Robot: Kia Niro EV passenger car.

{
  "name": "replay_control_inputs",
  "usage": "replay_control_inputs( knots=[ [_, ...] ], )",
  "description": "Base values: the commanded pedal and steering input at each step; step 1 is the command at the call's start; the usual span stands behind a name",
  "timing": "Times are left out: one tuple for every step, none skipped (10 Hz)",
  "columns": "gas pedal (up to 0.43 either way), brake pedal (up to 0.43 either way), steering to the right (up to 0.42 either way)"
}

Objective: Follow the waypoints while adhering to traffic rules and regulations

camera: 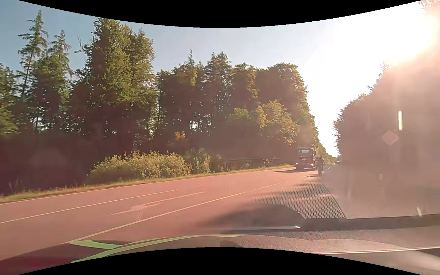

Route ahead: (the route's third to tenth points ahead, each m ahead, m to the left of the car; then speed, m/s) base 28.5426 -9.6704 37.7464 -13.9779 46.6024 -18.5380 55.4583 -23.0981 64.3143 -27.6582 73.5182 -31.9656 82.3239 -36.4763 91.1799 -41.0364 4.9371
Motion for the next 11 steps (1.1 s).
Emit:
replay_control_inputs(
  knots=[
    [0.209, 0.000, 0.270],
    [0.209, 0.000, 0.266],
    [0.209, 0.000, 0.263],
    [0.220, 0.000, 0.258],
    [0.220, 0.000, 0.254],
    [0.240, 0.000, 0.249],
    [0.240, 0.000, 0.241],
    [0.240, 0.000, 0.223],
    [0.248, 0.000, 0.204],
    [0.260, 0.000, 0.189],
    [0.260, 0.000, 0.174]
  ],
)
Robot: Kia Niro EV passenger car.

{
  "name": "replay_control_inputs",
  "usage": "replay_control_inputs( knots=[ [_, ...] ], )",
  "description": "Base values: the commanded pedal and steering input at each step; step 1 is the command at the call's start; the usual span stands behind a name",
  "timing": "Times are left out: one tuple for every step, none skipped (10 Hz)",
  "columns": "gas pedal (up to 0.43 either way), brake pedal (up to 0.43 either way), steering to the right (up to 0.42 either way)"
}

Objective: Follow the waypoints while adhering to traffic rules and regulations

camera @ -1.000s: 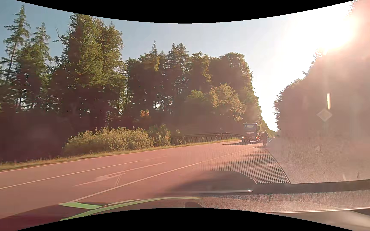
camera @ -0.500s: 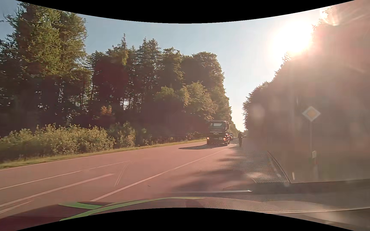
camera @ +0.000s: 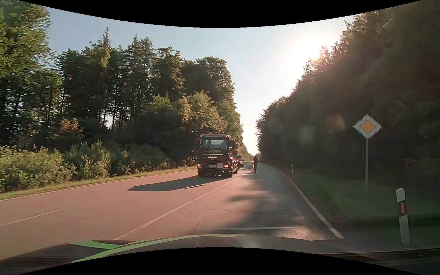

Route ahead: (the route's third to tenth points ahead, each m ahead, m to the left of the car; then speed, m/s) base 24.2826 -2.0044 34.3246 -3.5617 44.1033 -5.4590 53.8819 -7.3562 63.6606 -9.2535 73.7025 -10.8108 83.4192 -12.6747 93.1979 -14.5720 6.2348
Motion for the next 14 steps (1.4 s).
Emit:
replay_control_inputs(
  knots=[
    [0.268, 0.000, 0.161],
    [0.268, 0.000, 0.155],
    [0.268, 0.000, 0.150],
    [0.268, 0.000, 0.142],
    [0.280, 0.000, 0.129],
    [0.280, 0.000, 0.116],
    [0.280, 0.000, 0.091],
    [0.280, 0.000, 0.065],
    [0.280, 0.000, 0.044],
    [0.280, 0.000, 0.028],
    [0.280, 0.000, 0.021],
    [0.280, 0.000, 0.019],
    [0.280, 0.000, 0.018],
    [0.280, 0.000, 0.018]
  ],
)
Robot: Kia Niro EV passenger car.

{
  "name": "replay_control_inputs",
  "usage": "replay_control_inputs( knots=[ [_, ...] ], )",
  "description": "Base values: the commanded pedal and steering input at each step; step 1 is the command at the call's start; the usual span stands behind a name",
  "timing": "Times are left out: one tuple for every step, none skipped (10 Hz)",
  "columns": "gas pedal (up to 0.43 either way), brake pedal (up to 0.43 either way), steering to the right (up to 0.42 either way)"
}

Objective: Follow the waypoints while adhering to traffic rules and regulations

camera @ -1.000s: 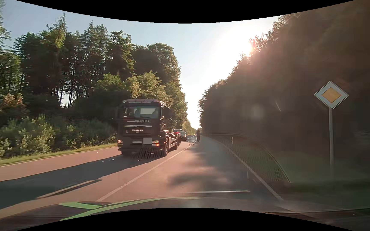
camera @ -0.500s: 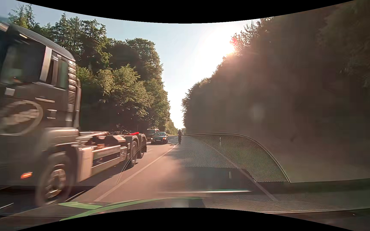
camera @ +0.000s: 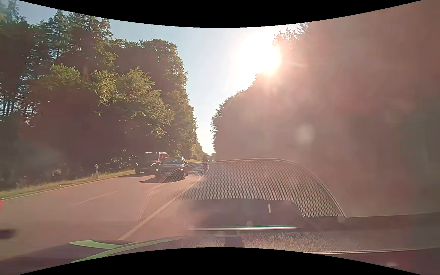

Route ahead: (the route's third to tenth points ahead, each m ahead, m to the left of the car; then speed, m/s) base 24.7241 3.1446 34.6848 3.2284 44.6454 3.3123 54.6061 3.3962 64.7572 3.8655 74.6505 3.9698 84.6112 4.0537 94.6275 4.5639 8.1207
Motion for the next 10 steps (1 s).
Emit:
replay_control_inputs(
  knots=[
    [0.280, 0.000, 0.018],
    [0.280, 0.000, 0.017],
    [0.280, 0.000, 0.015],
    [0.280, 0.000, 0.013],
    [0.280, 0.000, 0.010],
    [0.280, 0.000, 0.007],
    [0.280, 0.000, 0.006],
    [0.260, 0.000, 0.005],
    [0.248, 0.000, 0.005],
    [0.248, 0.000, 0.004]
  ],
)
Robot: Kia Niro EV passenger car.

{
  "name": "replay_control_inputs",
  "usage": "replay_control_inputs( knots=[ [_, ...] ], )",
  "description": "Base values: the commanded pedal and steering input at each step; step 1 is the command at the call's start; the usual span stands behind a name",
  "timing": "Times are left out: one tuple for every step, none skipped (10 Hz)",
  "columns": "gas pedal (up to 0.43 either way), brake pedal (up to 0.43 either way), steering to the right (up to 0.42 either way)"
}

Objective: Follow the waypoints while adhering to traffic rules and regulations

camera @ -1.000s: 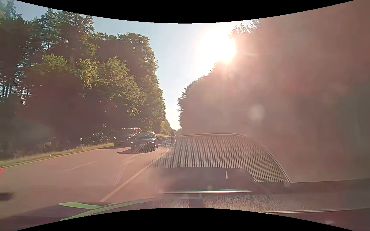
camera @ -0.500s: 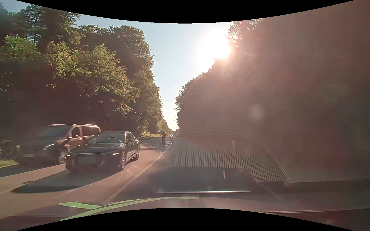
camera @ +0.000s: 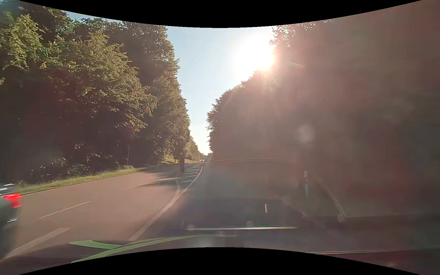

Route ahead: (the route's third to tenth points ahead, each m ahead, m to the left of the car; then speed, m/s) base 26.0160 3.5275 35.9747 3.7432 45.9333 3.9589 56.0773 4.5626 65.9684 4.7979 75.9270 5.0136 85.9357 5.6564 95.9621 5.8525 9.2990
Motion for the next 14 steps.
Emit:
replay_control_inputs(
  knots=[
    [0.248, 0.000, 0.003],
    [0.248, 0.000, 0.003],
    [0.260, 0.000, 0.002],
    [0.260, 0.000, 0.001],
    [0.268, 0.000, 0.001],
    [0.268, 0.000, 0.000],
    [0.280, 0.000, 0.000],
    [0.280, 0.000, -0.001],
    [0.280, 0.000, -0.001],
    [0.287, 0.000, -0.002],
    [0.287, 0.000, -0.002],
    [0.287, 0.000, -0.002],
    [0.287, 0.000, -0.002],
    [0.287, 0.000, -0.004]
  ],
)
